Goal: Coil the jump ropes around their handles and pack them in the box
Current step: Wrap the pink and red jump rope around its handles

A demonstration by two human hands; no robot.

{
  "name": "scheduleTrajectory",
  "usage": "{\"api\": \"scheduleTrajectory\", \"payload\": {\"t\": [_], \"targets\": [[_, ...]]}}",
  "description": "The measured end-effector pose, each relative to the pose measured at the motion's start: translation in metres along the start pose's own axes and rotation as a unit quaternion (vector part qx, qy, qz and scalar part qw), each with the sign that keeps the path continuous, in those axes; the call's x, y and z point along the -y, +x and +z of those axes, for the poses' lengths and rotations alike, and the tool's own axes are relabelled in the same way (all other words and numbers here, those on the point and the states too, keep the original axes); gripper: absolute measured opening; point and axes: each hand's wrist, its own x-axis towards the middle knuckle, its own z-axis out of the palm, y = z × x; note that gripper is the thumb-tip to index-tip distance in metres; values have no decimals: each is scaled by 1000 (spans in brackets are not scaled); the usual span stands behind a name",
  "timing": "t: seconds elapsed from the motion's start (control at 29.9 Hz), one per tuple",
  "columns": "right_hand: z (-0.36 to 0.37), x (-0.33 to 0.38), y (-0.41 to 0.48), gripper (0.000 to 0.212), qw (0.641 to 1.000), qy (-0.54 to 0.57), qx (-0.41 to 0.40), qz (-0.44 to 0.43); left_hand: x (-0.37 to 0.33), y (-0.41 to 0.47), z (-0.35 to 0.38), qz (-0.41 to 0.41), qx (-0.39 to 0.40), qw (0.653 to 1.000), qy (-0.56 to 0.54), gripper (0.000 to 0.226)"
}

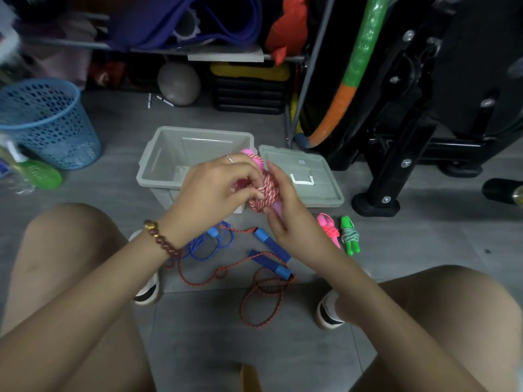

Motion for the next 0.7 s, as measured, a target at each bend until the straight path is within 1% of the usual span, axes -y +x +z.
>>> {"api": "scheduleTrajectory", "payload": {"t": [0.07,0.13,0.17,0.23,0.27,0.3,0.33,0.37,0.4,0.47,0.5,0.53,0.6,0.63,0.67,0.7], "targets": [[-4,-6,-7,68,1000,0,-1,3,2,5,5,-8,15,1000,-22,16],[-15,-12,-13,67,1000,-17,3,15,1,12,12,-2,30,1000,1,29],[-23,-14,-15,66,999,-23,7,26,1,16,16,-14,43,999,5,36],[-38,-22,-20,64,999,-31,-8,18,5,26,26,-45,90,994,-36,43],[-44,-33,-22,62,999,-39,-33,11,8,32,34,-48,121,990,-60,42],[-49,-46,-24,59,997,-38,-61,23,10,39,44,-43,150,985,-72,40],[-52,-64,-27,54,993,-23,-97,66,12,46,57,-36,174,981,-76,37],[-55,-85,-31,46,981,17,-143,131,12,53,71,-31,188,979,-77,33],[-59,-110,-36,35,956,66,-194,210,12,59,87,-31,196,977,-81,27],[-71,-163,-49,10,888,148,-285,330,12,65,122,-43,206,971,-110,17],[-78,-188,-56,7,851,179,-315,380,15,66,142,-51,213,967,-129,15],[-86,-214,-63,11,810,210,-339,430,17,66,161,-59,218,963,-148,16],[-97,-259,-76,15,730,275,-378,498,22,64,196,-72,220,958,-170,26],[-100,-276,-82,18,698,297,-394,519,23,63,212,-80,219,956,-179,29],[-99,-293,-86,20,675,309,-402,536,23,61,224,-88,216,954,-191,28],[-98,-309,-88,20,661,314,-408,545,24,60,235,-96,210,952,-203,24]]}}
